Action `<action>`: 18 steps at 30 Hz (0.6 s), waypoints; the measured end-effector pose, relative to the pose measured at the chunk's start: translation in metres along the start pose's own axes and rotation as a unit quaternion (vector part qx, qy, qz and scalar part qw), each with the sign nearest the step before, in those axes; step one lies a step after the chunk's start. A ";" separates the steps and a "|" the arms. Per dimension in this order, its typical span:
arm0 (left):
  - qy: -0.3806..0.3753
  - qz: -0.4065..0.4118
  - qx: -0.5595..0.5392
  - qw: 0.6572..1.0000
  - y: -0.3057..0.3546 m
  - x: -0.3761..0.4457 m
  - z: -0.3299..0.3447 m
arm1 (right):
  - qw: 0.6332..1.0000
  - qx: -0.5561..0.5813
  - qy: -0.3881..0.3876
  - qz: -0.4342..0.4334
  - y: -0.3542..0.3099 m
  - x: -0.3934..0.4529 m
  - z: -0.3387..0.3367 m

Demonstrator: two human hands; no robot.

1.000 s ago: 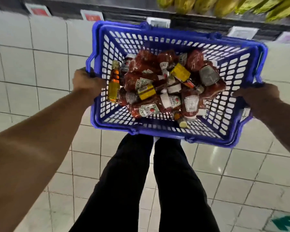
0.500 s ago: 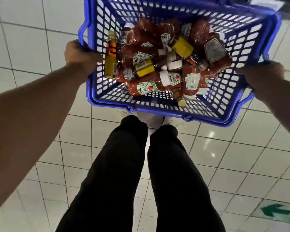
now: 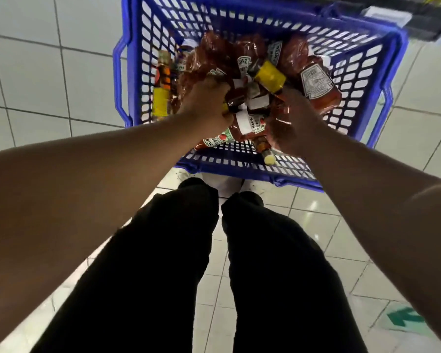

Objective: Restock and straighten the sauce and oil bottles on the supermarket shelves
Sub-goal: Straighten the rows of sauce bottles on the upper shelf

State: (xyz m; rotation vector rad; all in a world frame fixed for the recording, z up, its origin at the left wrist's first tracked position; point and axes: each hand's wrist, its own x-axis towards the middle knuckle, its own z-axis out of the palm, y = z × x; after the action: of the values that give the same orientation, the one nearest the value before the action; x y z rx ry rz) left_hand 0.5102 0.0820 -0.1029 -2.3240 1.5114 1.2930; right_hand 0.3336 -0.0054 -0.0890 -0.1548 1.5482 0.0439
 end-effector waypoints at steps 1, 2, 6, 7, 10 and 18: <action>0.000 0.006 0.027 1.000 0.000 0.007 0.003 | 0.999 0.042 -0.007 0.008 -0.003 0.007 0.007; 0.001 0.015 0.050 0.999 -0.001 0.013 0.004 | 0.997 0.078 -0.016 0.016 -0.009 0.015 0.013; -0.011 0.047 0.102 0.994 0.000 0.030 0.003 | 0.986 0.152 -0.054 0.040 -0.028 0.037 0.029; -0.017 0.045 0.112 0.993 0.001 0.033 0.002 | 0.986 0.155 -0.035 0.042 -0.030 0.040 0.031; -0.046 0.058 0.153 0.985 0.006 0.033 0.000 | 0.987 0.157 0.007 0.027 -0.029 0.039 0.033; -0.075 0.107 -0.017 0.991 0.004 -0.006 -0.016 | 0.975 0.217 0.000 -0.048 -0.018 -0.014 -0.002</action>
State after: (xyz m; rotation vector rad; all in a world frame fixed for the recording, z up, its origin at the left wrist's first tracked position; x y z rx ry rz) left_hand 0.5156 0.0763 -0.0875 -2.0743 1.7385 1.5154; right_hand 0.3339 -0.0224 -0.0739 0.1186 1.5121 -0.3695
